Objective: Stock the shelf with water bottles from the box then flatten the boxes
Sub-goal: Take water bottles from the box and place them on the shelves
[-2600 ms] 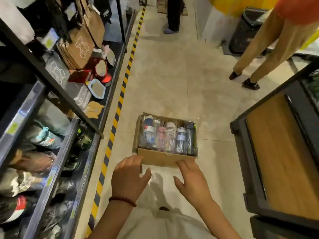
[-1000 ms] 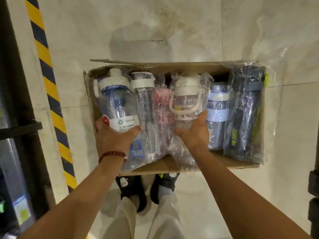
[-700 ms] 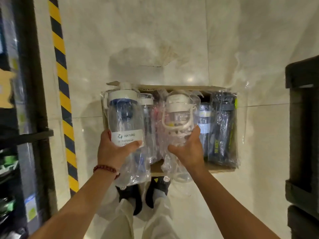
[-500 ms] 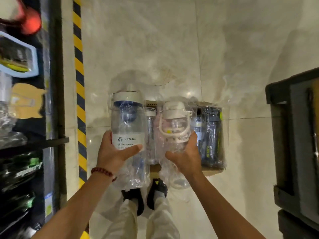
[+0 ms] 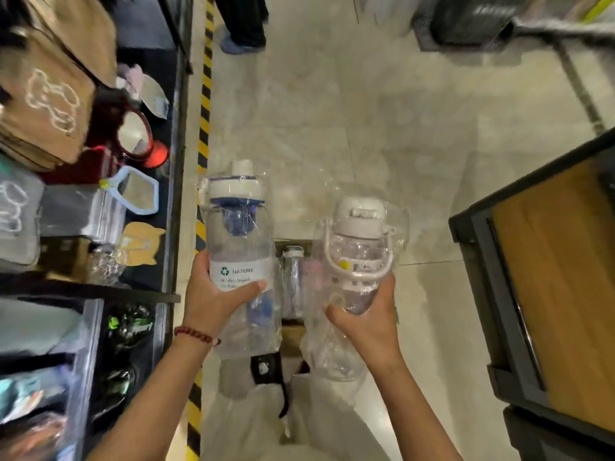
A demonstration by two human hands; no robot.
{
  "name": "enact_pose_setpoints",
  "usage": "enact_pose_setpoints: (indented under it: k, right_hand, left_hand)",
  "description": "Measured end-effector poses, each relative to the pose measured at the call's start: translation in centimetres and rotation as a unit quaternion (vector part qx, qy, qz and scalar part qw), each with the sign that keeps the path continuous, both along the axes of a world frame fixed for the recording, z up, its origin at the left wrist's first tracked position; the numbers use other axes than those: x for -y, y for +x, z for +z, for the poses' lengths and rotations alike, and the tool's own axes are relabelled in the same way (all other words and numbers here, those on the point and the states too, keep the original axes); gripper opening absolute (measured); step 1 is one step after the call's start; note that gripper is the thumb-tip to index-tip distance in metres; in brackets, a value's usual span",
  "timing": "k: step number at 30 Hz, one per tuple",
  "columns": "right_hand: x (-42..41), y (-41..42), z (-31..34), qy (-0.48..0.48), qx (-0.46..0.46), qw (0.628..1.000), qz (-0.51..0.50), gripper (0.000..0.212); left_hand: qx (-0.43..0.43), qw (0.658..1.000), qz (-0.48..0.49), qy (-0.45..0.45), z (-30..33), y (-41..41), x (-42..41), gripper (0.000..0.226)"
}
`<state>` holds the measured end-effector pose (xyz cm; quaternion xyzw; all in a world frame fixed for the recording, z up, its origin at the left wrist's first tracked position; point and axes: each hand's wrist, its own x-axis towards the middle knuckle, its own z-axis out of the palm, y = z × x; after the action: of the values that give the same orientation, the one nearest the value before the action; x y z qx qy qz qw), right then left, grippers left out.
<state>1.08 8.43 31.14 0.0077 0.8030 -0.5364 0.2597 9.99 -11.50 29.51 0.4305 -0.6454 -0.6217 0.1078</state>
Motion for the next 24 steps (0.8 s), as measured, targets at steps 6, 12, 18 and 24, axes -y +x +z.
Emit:
enact_pose_setpoints:
  k: [6, 12, 18, 24]
  right_hand:
    - [-2.0, 2.8, 7.1, -0.031, -0.045, 0.998, -0.006, 0.114]
    - [-3.3, 0.8, 10.7, -0.069, -0.109, 0.991, 0.045, 0.103]
    - [-6.4, -0.5, 12.1, -0.100, -0.106, 0.981, 0.128, 0.098]
    - [-11.9, -0.4, 10.8, -0.092, -0.074, 0.973, 0.199, 0.101]
  left_hand:
    - [-0.054, 0.998, -0.005, -0.044, 6.8, 3.5, -2.3, 0.084]
    - [-0.118, 0.991, 0.028, -0.054, 11.1, 4.1, -5.5, 0.092]
    - [-0.132, 0.980, 0.125, -0.085, 12.7, 5.3, -10.8, 0.086]
    - [-0.129, 0.955, 0.250, -0.099, 13.0, 8.1, -18.7, 0.093]
